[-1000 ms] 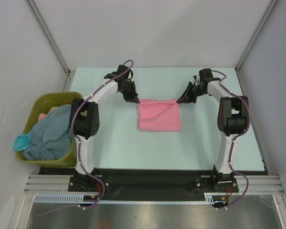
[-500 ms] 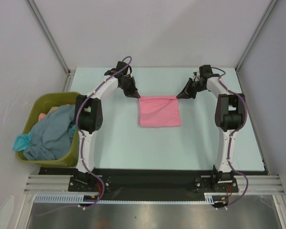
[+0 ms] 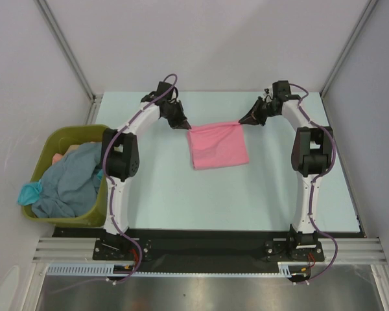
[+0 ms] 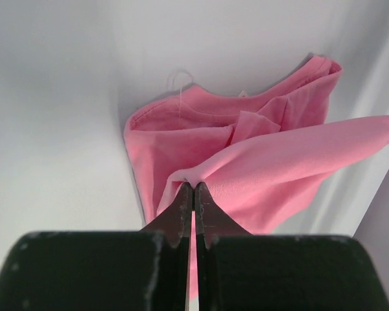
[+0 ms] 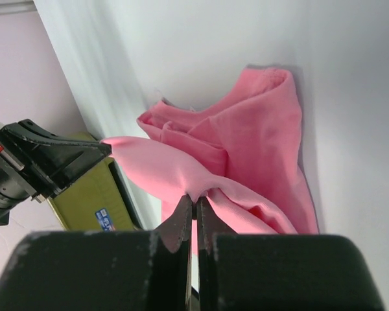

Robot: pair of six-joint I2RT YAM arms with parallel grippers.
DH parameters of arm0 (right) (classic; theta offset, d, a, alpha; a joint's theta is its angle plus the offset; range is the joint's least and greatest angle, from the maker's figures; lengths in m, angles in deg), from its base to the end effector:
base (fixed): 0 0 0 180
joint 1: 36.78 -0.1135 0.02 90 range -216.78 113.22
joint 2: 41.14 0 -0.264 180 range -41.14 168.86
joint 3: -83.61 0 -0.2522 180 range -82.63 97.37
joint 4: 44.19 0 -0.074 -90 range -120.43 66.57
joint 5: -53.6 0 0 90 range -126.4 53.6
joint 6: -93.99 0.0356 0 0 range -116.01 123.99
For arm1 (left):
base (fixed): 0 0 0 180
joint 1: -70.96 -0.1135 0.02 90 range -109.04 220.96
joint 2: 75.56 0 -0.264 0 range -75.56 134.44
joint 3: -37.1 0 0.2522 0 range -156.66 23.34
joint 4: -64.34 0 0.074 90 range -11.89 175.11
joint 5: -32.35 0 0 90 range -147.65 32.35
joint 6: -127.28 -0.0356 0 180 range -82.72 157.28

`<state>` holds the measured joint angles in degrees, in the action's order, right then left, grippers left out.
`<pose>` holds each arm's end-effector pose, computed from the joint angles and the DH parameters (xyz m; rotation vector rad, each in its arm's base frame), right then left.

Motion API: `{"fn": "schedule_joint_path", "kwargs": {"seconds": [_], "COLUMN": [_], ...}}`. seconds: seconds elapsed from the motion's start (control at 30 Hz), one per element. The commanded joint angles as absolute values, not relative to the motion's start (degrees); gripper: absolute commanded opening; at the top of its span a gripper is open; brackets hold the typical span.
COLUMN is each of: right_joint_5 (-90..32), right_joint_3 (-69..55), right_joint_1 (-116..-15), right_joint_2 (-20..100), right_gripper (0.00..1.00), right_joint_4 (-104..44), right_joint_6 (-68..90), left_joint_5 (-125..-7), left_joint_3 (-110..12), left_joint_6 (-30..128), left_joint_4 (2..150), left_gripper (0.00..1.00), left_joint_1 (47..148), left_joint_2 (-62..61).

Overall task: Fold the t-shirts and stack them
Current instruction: Fold the tshirt

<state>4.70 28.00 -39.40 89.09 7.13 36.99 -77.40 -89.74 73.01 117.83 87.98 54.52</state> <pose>0.4945 0.0461 0.2047 0.4012 2.5664 1.1542 0.4753 -0.1581 0.2114 -0.2968 2.6549 -0.7702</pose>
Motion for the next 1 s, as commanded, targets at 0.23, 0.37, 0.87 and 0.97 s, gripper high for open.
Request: {"fn": "schedule_joint_path", "kwargs": {"seconds": [0.23, 0.37, 0.87, 0.97], "right_joint_5": [8.7, 9.0, 4.0, 6.0], "right_joint_3": [38.0, 41.8, 51.8, 47.6], "right_joint_1": [-38.6, -38.5, -35.0, -36.1], "right_joint_2": [97.9, 101.6, 101.1, 98.1], "right_gripper": [0.0, 0.0, 0.65, 0.66], "right_joint_4": [3.8, 4.3, 13.8, 14.7], "right_joint_6": [39.9, 40.5, 33.1, 30.5], "left_joint_5": [-75.9, -76.8, -60.7, -68.8], "left_joint_3": [-96.4, -97.6, -95.4, -85.9], "left_joint_6": [74.9, 75.7, 68.1, 67.8], "left_joint_4": [117.9, 118.9, 120.4, 114.3], "left_gripper": [0.0, 0.01, 0.71, 0.62], "left_joint_1": [85.7, 85.4, 88.2, 90.2], "left_joint_2": [56.5, 58.9, 47.3, 41.3]}}
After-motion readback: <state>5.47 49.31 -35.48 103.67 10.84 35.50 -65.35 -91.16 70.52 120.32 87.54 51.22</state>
